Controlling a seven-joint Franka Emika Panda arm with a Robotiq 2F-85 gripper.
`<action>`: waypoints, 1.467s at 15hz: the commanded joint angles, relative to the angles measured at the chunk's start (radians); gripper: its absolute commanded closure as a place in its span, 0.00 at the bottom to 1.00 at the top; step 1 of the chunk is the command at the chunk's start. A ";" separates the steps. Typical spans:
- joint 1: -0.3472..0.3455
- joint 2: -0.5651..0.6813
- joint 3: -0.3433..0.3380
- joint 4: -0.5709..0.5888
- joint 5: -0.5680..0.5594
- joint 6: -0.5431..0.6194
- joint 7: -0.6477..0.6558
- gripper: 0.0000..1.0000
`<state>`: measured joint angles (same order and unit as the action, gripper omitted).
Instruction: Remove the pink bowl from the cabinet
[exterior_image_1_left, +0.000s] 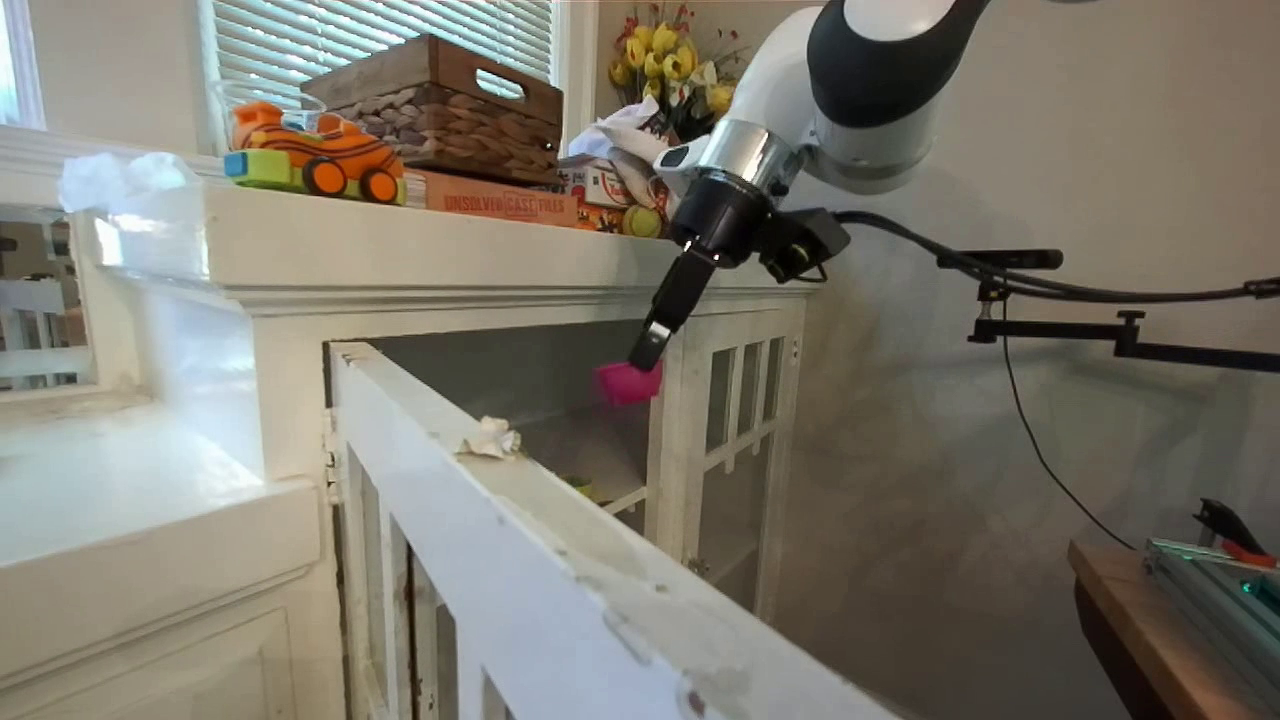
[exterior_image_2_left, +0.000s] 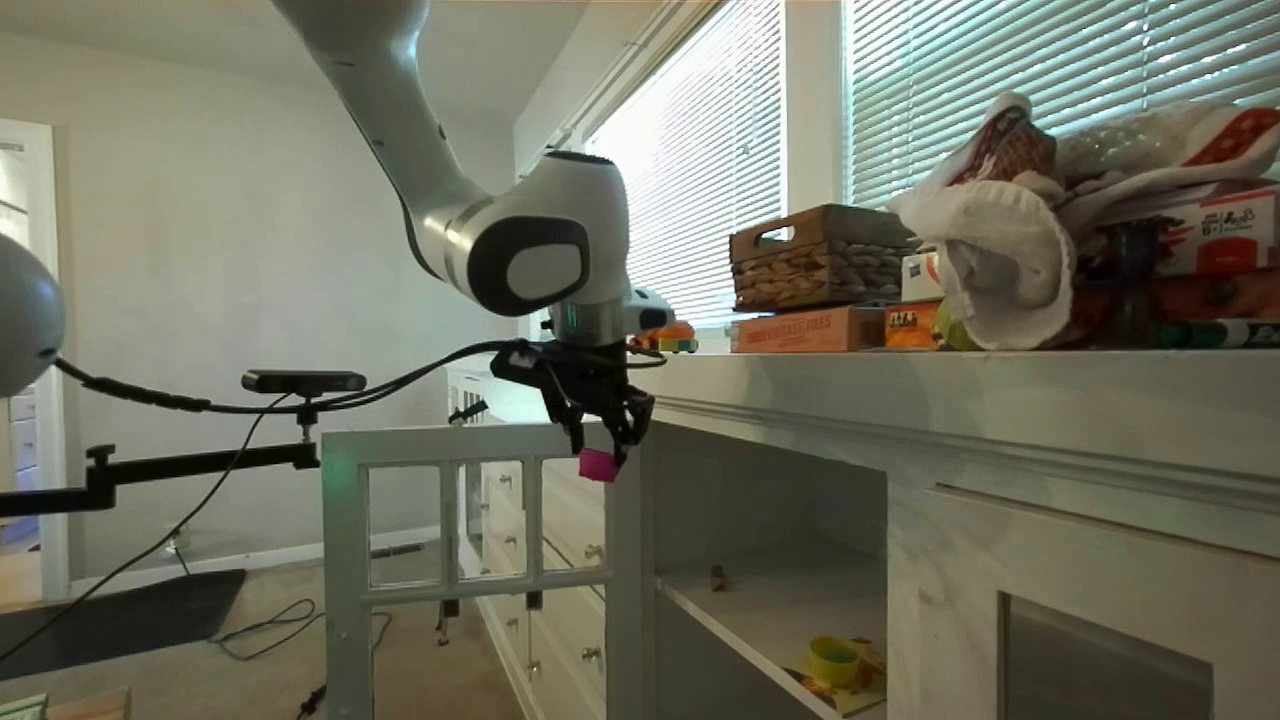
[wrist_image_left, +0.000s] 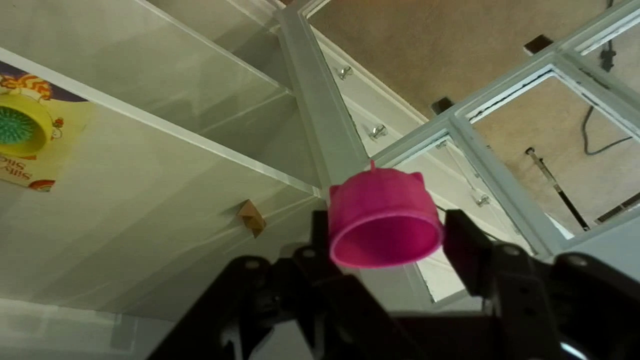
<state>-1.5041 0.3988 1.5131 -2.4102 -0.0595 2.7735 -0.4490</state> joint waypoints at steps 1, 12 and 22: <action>-0.228 0.005 0.207 -0.006 -0.023 -0.090 -0.024 0.66; -0.525 0.135 0.477 -0.007 -0.325 -0.163 0.148 0.66; -0.626 0.179 0.557 0.043 -0.355 -0.047 0.258 0.66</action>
<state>-2.0984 0.5904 2.0562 -2.3877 -0.3714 2.6734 -0.2671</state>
